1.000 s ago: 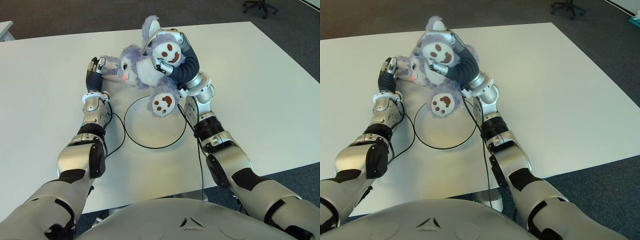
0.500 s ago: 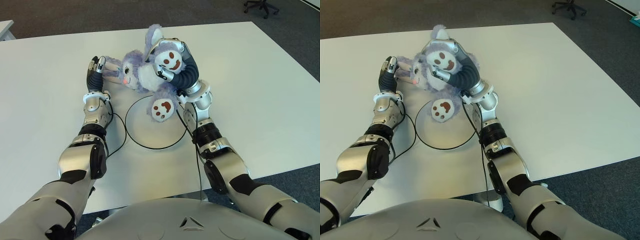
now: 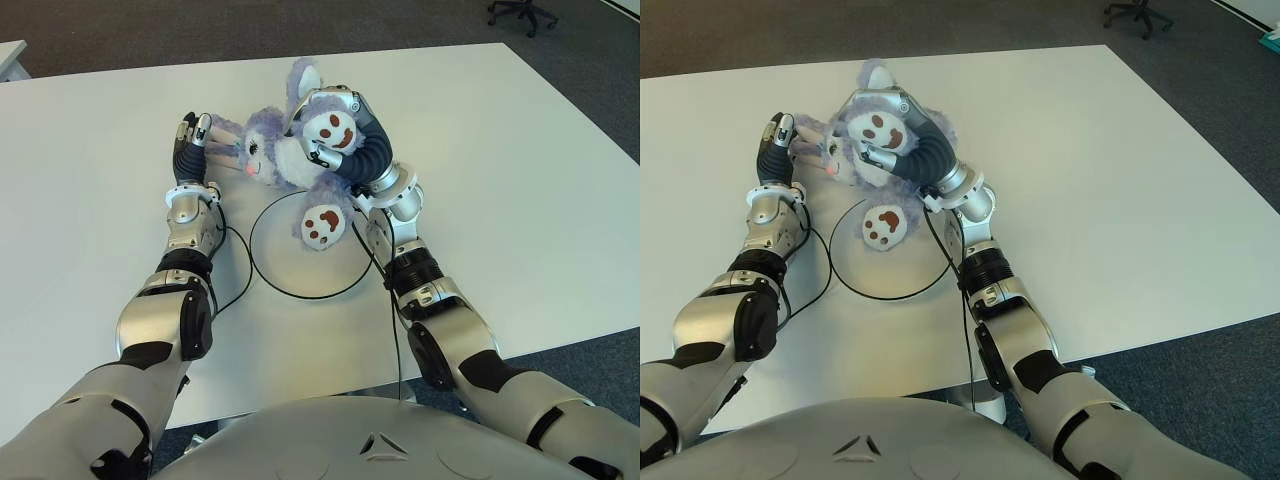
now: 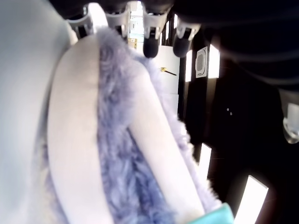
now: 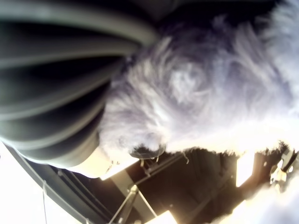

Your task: Put the doll into the plate.

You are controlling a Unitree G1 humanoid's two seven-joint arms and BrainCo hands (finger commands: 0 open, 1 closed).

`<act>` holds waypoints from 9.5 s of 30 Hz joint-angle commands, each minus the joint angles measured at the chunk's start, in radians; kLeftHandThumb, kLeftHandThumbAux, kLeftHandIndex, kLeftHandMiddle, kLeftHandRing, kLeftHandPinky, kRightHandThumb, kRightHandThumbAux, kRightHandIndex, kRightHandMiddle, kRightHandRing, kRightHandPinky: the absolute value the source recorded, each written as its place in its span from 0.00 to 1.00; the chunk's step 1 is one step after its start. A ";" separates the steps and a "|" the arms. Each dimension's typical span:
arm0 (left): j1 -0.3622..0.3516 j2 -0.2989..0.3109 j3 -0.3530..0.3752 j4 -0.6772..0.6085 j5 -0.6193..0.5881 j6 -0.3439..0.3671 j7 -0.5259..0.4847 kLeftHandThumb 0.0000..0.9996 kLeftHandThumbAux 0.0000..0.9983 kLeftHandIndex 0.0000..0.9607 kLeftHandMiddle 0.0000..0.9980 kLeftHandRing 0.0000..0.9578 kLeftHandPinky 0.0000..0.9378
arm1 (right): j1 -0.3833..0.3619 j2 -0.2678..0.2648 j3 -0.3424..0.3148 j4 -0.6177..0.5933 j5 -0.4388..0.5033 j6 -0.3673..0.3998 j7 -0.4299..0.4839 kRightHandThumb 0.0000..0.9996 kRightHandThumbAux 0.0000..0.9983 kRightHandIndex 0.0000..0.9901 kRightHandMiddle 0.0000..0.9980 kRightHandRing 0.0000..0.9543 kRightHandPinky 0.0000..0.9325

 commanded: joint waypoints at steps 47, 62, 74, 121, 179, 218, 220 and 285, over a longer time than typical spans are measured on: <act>0.160 -0.065 -0.035 -0.090 0.016 0.154 0.076 0.00 0.39 0.00 0.06 0.07 0.05 | 0.112 0.002 0.033 0.054 -0.082 -0.031 0.047 0.74 0.71 0.44 0.82 0.87 0.90; 0.164 -0.055 -0.052 -0.086 0.020 0.151 0.061 0.00 0.39 0.00 0.03 0.04 0.04 | 0.115 0.007 0.027 0.111 -0.127 -0.113 0.011 0.74 0.71 0.44 0.82 0.86 0.90; 0.164 -0.057 -0.055 -0.088 0.014 0.152 0.069 0.00 0.40 0.00 0.04 0.05 0.07 | 0.082 -0.002 -0.015 0.194 -0.294 -0.287 -0.103 0.75 0.71 0.44 0.82 0.87 0.91; 0.167 -0.074 -0.037 -0.092 -0.005 0.137 0.073 0.00 0.45 0.00 0.06 0.07 0.08 | 0.103 -0.151 0.146 -0.068 -0.316 0.085 -0.133 0.68 0.72 0.42 0.51 0.49 0.45; 0.127 -0.084 0.047 0.046 -0.065 -0.040 -0.063 0.00 0.43 0.00 0.10 0.11 0.00 | 0.085 -0.180 0.159 -0.064 -0.382 0.063 -0.173 0.31 0.40 0.03 0.00 0.00 0.00; 0.120 -0.064 -0.022 0.023 0.003 0.050 0.037 0.00 0.42 0.00 0.01 0.00 0.01 | 0.062 -0.160 0.122 -0.087 -0.052 0.025 0.047 0.16 0.30 0.00 0.00 0.00 0.04; 0.119 -0.064 -0.022 0.023 0.005 0.053 0.040 0.00 0.43 0.00 0.01 0.00 0.01 | 0.064 -0.156 0.113 -0.089 -0.053 0.020 0.044 0.15 0.30 0.00 0.00 0.00 0.04; 0.119 -0.051 -0.024 -0.021 0.004 0.139 0.069 0.00 0.38 0.00 0.09 0.11 0.13 | 0.121 0.036 -0.180 -0.518 0.216 0.817 -0.363 0.70 0.71 0.42 0.11 0.05 0.07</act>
